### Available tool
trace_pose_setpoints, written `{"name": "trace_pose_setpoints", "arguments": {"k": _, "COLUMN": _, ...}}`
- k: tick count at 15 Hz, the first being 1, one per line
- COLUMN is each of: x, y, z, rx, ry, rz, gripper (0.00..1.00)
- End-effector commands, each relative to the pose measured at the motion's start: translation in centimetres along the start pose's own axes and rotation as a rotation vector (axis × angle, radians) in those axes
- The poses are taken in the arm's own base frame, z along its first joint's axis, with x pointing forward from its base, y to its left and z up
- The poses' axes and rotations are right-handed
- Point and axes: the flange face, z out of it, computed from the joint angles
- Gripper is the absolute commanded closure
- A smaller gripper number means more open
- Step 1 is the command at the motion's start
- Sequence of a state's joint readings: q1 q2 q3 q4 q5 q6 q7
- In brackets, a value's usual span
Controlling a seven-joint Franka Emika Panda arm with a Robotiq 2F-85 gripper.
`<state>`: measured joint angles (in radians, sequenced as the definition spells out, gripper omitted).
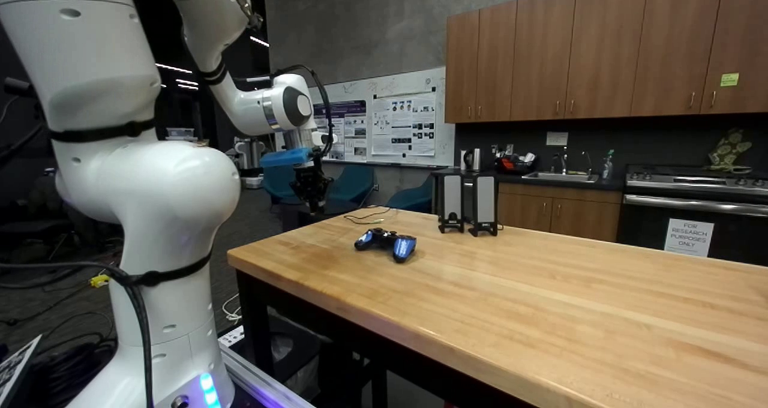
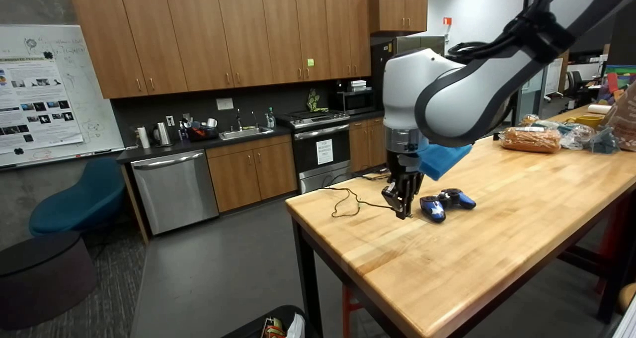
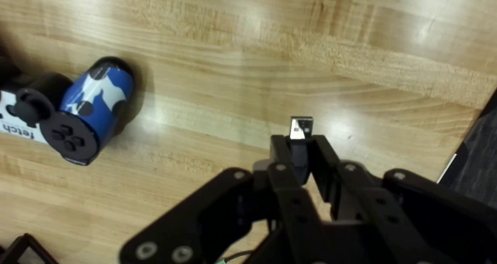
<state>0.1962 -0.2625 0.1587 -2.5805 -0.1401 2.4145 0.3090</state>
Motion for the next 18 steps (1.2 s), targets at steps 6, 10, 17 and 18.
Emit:
{"name": "trace_pose_setpoints", "arguments": {"k": 6, "x": -7.8, "y": -1.9, "z": -4.2, "rx": -0.056, "ry": 0.088, "rz": -0.044, "gripper": 0.95}}
{"name": "trace_pose_setpoints", "arguments": {"k": 10, "x": -8.7, "y": -2.7, "z": -6.0, "rx": -0.092, "ry": 0.114, "rz": -0.031, "gripper": 0.95}}
{"name": "trace_pose_setpoints", "arguments": {"k": 17, "x": -8.8, "y": -6.7, "z": -6.3, "rx": -0.006, "ry": 0.078, "rz": -0.113, "gripper": 0.95}}
{"name": "trace_pose_setpoints", "arguments": {"k": 18, "x": -9.1, "y": -7.5, "z": -6.2, "rx": 0.003, "ry": 0.067, "rz": -0.133, "gripper": 0.95}}
